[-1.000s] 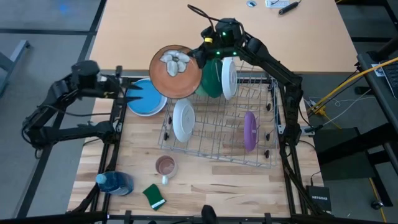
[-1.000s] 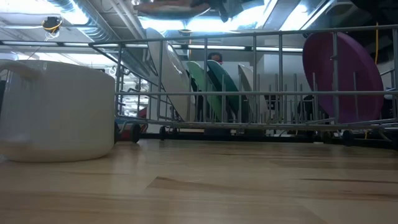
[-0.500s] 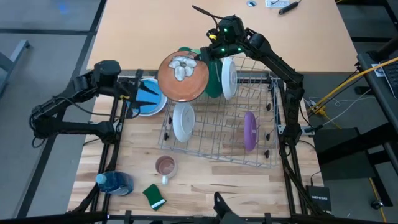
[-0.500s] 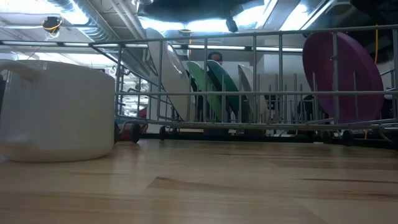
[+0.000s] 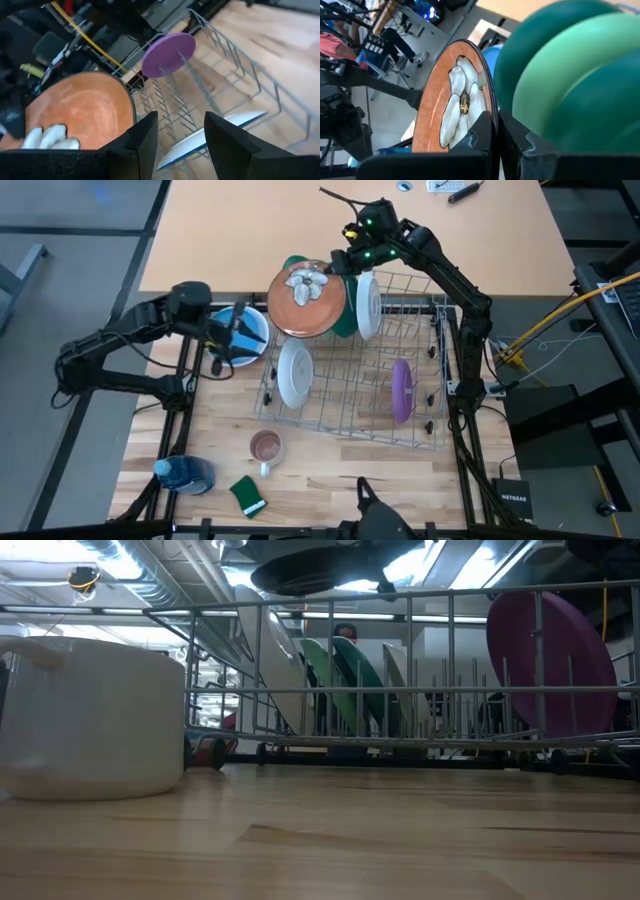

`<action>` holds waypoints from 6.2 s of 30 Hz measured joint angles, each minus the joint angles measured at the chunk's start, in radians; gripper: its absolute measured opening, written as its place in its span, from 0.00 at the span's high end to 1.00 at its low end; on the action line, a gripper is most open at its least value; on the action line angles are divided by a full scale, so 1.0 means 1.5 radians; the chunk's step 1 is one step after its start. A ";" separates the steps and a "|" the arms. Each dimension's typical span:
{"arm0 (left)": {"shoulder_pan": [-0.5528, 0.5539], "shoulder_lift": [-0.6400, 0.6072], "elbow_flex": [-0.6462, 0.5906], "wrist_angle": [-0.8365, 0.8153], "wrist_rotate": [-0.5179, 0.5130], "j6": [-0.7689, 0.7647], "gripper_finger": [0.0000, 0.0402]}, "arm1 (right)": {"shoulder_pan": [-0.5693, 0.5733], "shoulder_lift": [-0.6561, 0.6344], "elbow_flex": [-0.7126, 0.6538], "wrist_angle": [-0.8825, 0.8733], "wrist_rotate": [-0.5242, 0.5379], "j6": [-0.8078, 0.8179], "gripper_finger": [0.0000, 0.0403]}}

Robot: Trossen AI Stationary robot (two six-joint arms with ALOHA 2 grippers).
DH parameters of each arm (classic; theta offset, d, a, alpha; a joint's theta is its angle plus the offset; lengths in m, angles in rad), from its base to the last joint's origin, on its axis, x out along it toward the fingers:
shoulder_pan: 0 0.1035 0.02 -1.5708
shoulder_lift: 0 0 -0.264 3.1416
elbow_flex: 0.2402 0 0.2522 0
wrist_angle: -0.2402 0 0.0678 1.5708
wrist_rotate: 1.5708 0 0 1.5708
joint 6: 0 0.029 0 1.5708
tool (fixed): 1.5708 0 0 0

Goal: Sort dishes
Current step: Put the orange plate into the dishwasher rack

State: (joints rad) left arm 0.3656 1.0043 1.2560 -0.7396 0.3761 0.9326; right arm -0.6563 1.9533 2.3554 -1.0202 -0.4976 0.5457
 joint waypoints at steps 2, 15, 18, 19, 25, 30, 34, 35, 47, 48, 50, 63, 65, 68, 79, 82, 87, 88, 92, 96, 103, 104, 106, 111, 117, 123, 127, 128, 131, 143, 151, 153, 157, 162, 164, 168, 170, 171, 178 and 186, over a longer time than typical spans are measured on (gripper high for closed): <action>0.000 0.021 0.000 0.005 -0.014 0.031 0.63 | 0.001 0.000 0.000 -0.011 0.000 0.000 0.96; -0.021 0.136 0.000 0.055 -0.253 0.140 0.59 | 0.001 0.000 0.000 -0.034 -0.006 -0.005 0.96; -0.042 0.154 0.000 0.062 -0.327 0.177 0.57 | 0.001 0.000 0.000 -0.036 -0.002 -0.015 0.96; -0.050 0.158 0.000 0.070 -0.355 0.186 0.57 | 0.001 0.000 0.000 -0.036 -0.001 -0.019 0.96; -0.088 0.168 0.000 0.118 -0.462 0.198 0.59 | 0.001 0.000 0.000 -0.036 -0.015 -0.019 0.96; -0.102 0.169 0.000 0.134 -0.497 0.218 0.62 | 0.001 0.001 0.000 -0.037 -0.036 -0.020 0.96; -0.107 0.169 0.000 0.140 -0.513 0.218 0.66 | 0.001 0.001 0.000 -0.039 -0.055 -0.020 0.96; -0.109 0.169 0.000 0.140 -0.521 0.218 0.67 | 0.001 0.001 0.000 -0.042 -0.060 -0.020 0.96; -0.128 0.166 0.001 0.149 -0.576 0.218 0.93 | -0.001 0.001 -0.001 -0.069 -0.067 -0.017 0.88; -0.128 0.166 0.002 0.152 -0.577 0.217 0.96 | -0.001 0.001 -0.001 -0.072 -0.065 -0.018 0.88; -0.128 0.166 0.002 0.160 -0.579 0.209 0.98 | -0.001 0.001 -0.001 -0.079 -0.062 -0.018 0.87; -0.138 0.163 0.000 0.186 -0.591 0.165 1.00 | 0.002 0.001 -0.001 -0.087 0.027 -0.054 0.86; -0.144 0.163 0.000 0.186 -0.601 0.165 1.00 | 0.002 0.001 -0.001 -0.087 0.028 -0.053 0.86; -0.154 0.163 0.000 0.185 -0.612 0.163 1.00 | 0.002 0.001 0.000 -0.093 0.023 -0.053 0.86; -0.191 0.163 -0.001 0.184 -0.651 0.162 1.00 | 0.002 0.001 0.000 -0.109 0.002 -0.070 0.86; -0.196 0.163 -0.001 0.184 -0.653 0.162 1.00 | 0.002 0.001 0.000 -0.111 -0.012 -0.074 0.86; -0.196 0.163 -0.001 0.185 -0.655 0.158 1.00 | 0.001 0.001 0.000 -0.111 -0.040 -0.080 0.86; -0.196 0.163 -0.001 0.185 -0.655 0.157 1.00 | 0.001 0.001 0.000 -0.111 -0.041 -0.089 0.86; -0.197 0.163 -0.001 0.184 -0.656 0.156 1.00 | 0.001 0.003 0.000 -0.110 -0.042 -0.107 0.86; -0.197 0.163 -0.001 0.179 -0.656 0.157 1.00 | 0.006 0.004 -0.017 -0.101 -0.029 -0.132 0.83; -0.197 0.163 -0.001 0.177 -0.653 0.152 1.00 | 0.008 0.009 -0.018 -0.097 -0.007 -0.162 0.66; -0.197 0.163 -0.001 0.176 -0.653 0.149 1.00 | 0.007 0.009 -0.018 -0.092 0.006 -0.163 0.64; -0.197 0.163 -0.001 0.170 -0.653 0.139 1.00 | 0.006 0.009 -0.018 -0.086 0.020 -0.163 0.62; -0.197 0.163 -0.001 0.161 -0.653 0.109 1.00 | -0.001 0.009 -0.018 -0.063 0.024 -0.178 0.60; -0.197 0.163 -0.001 0.164 -0.656 0.081 1.00 | 0.000 0.009 -0.018 -0.046 0.033 -0.242 0.60; -0.197 0.162 -0.001 0.166 -0.657 0.039 1.00 | -0.006 0.002 -0.019 -0.040 0.068 -0.301 0.60; -0.197 0.153 -0.001 0.169 -0.658 -0.007 1.00 | -0.022 -0.028 -0.019 -0.009 0.087 -0.356 0.60; -0.197 0.151 -0.001 0.170 -0.660 -0.021 1.00 | -0.026 -0.036 -0.019 -0.004 0.091 -0.369 0.60; -0.197 0.137 -0.001 0.174 -0.660 -0.066 1.00 | -0.041 -0.063 -0.019 0.010 0.113 -0.406 0.60; -0.258 0.060 -0.001 0.238 -0.663 -0.332 1.00 | -0.079 -0.129 -0.019 -0.007 0.145 -0.492 0.60; -0.353 0.041 0.000 0.268 -0.661 -0.597 1.00 | -0.078 -0.129 -0.019 -0.095 0.175 -0.554 0.60; -0.376 0.046 0.000 0.270 -0.660 -0.673 1.00 | -0.078 -0.129 -0.019 -0.122 0.175 -0.555 0.60; -0.417 0.055 0.000 0.274 -0.660 -0.810 1.00 | -0.078 -0.130 -0.019 -0.162 0.174 -0.557 0.60; -0.463 0.078 0.000 0.278 -0.660 -0.957 1.00 | -0.064 -0.131 -0.019 -0.208 0.169 -0.579 0.60; -0.476 0.094 0.000 0.279 -0.666 -1.003 1.00 | -0.057 -0.132 -0.019 -0.223 0.167 -0.589 0.60; -0.495 0.137 0.000 0.279 -0.685 -1.074 1.00 | -0.038 -0.133 -0.019 -0.238 0.163 -0.595 0.60; -0.498 0.158 0.000 0.288 -0.691 -1.101 1.00 | -0.028 -0.133 -0.019 -0.246 0.163 -0.596 0.60; -0.500 0.168 0.000 0.298 -0.692 -1.113 1.00 | -0.023 -0.133 -0.019 -0.249 0.163 -0.596 0.60; -0.502 0.219 0.000 0.302 -0.698 -1.207 1.00 | 0.005 -0.133 -0.019 -0.273 0.162 -0.596 0.60; -0.501 0.244 0.000 0.303 -0.718 -1.259 1.00 | 0.037 -0.147 -0.019 -0.353 0.152 -0.594 0.60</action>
State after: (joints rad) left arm -0.3855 1.3710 1.2564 -0.2852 -0.7016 -0.9556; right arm -0.6005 1.7332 2.3264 -1.5490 -0.2695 -0.3458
